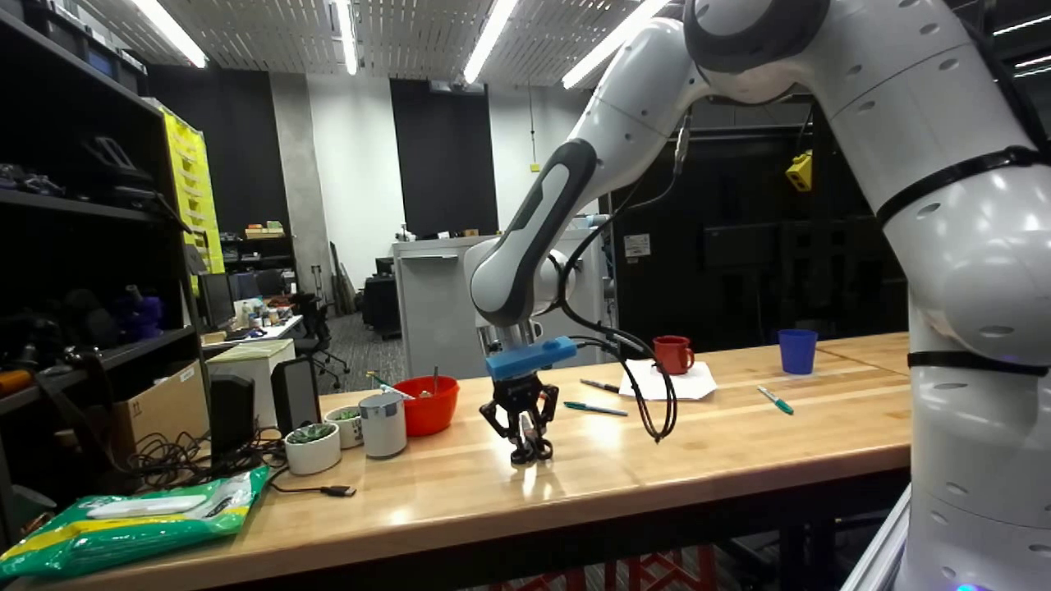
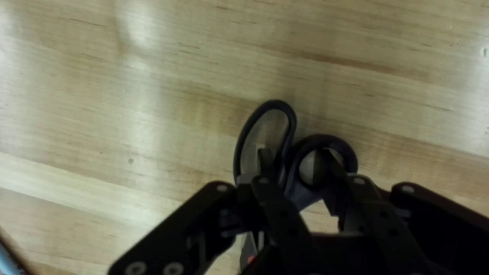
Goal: Open and close the black pair of scissors five times
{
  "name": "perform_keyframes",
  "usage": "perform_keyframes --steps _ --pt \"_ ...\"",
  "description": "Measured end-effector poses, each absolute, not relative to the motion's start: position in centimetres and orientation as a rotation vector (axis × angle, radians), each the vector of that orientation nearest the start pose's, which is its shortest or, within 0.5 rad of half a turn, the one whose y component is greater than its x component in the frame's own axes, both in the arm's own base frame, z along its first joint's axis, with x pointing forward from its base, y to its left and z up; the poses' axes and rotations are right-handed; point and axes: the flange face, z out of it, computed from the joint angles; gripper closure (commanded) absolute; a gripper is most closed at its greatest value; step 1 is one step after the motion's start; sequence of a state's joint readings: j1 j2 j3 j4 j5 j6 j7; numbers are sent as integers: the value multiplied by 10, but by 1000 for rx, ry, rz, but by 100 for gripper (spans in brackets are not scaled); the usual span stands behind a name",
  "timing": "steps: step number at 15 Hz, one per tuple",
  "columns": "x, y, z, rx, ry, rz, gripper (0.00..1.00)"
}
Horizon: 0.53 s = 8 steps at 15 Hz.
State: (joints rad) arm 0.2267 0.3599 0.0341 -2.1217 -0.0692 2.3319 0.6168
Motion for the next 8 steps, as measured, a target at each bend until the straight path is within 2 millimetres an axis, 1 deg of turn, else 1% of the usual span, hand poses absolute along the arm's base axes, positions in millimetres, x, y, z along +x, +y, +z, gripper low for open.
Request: perform_keyframes --steps 1,2,4,8 --pt "541 144 229 -3196 486 190 59" --pt "541 145 230 -3198 481 186 62" --pt "541 145 233 -3200 476 176 64" --pt "539 145 240 -3205 466 148 65"
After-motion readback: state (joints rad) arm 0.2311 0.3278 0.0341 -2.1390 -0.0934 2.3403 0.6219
